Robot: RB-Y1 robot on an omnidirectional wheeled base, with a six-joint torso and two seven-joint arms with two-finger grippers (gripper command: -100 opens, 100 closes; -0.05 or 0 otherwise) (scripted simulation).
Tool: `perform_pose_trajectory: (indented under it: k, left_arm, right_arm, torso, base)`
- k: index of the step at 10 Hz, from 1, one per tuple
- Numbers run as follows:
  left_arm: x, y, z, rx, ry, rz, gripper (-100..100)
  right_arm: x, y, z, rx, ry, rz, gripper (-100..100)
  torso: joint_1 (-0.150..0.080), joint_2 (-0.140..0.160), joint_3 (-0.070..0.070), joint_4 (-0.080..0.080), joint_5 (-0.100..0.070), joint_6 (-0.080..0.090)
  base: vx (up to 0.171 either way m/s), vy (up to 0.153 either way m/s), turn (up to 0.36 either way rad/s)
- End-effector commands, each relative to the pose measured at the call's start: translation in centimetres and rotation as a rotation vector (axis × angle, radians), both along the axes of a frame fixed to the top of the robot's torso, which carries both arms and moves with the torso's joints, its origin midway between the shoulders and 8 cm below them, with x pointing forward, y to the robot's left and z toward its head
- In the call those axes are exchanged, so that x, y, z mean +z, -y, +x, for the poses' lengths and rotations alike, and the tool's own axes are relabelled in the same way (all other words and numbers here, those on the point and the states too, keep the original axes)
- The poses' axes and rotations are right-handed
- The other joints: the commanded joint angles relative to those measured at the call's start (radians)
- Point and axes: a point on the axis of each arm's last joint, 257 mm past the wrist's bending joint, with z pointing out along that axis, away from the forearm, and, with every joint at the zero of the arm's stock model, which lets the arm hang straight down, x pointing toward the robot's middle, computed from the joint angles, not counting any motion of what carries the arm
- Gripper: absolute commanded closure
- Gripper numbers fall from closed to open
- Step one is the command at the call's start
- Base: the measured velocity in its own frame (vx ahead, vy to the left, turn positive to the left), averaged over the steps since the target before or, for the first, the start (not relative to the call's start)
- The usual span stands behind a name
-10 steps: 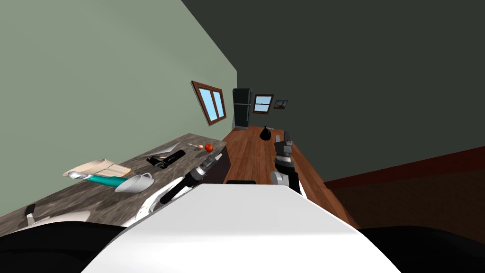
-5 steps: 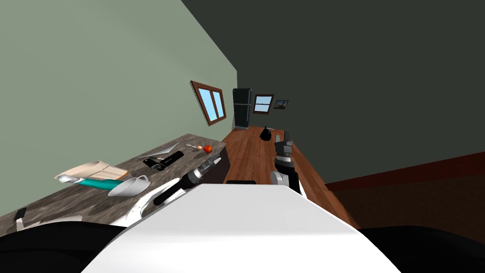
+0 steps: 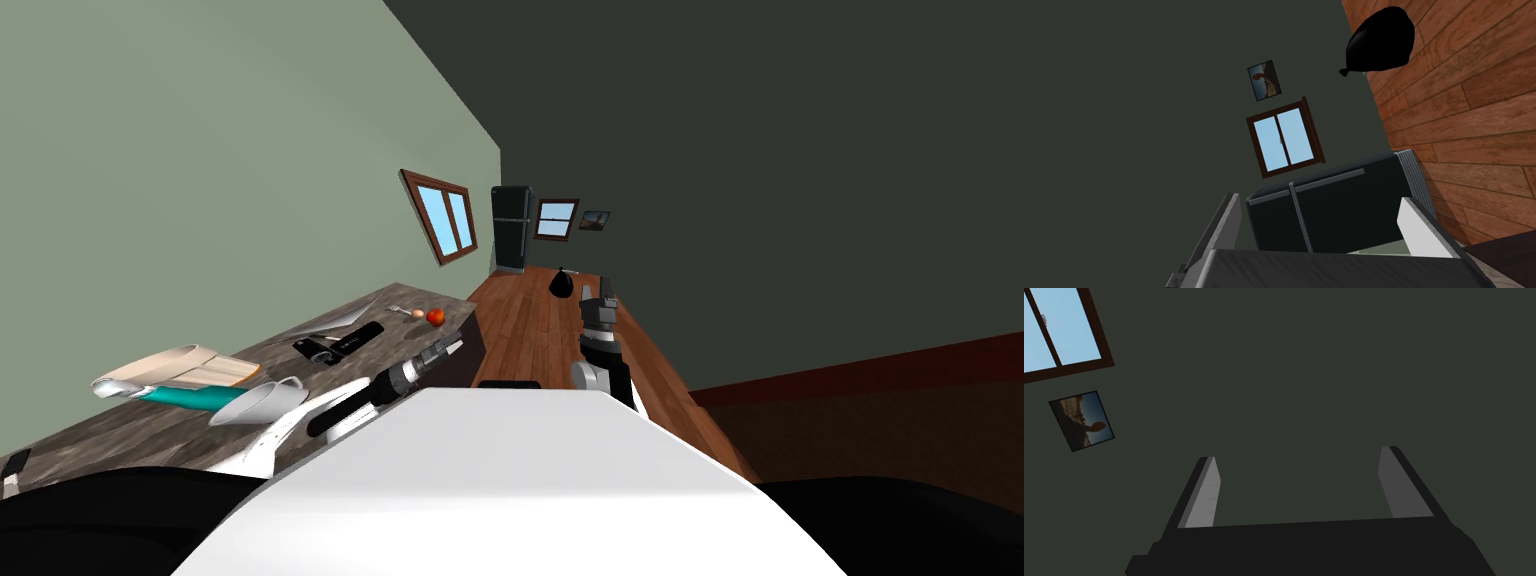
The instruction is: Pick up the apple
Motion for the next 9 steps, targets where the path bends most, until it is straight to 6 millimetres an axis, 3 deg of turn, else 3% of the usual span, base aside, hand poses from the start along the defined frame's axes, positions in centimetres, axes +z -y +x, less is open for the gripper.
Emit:
perform_pose_trajectory:
  k: [1, 7, 9]
  left_arm:
    - [-0.4, -0.5, -0.3, -0.014, -0.012, 0.024, -100]
    - [-3.7, -3.7, -3.3, -0.050, -0.182, 0.088, -100]
    - [-3.8, -4.5, -3.5, -0.072, -0.191, 0.135, -100]
  right_arm:
    - [0.0, 0.0, 0.0, 0.000, 0.000, 0.000, 0]
    - [0.0, 0.0, 0.0, 0.000, 0.000, 0.000, 0]
    - [0.0, 0.0, 0.0, 0.000, 0.000, 0.000, 0]
  torso:
    - [0.000, 0.000, 0.000, 0.000, 0.000, 0.000]
    - [0.000, 0.000, 0.000, 0.000, 0.000, 0.000]
    - [0.000, -0.001, -0.001, 0.000, 0.000, 0.000]
  base:
    - [0.021, -0.009, 0.001]
    - [0.049, -0.016, 0.004]
    - [0.041, -0.013, 0.002]
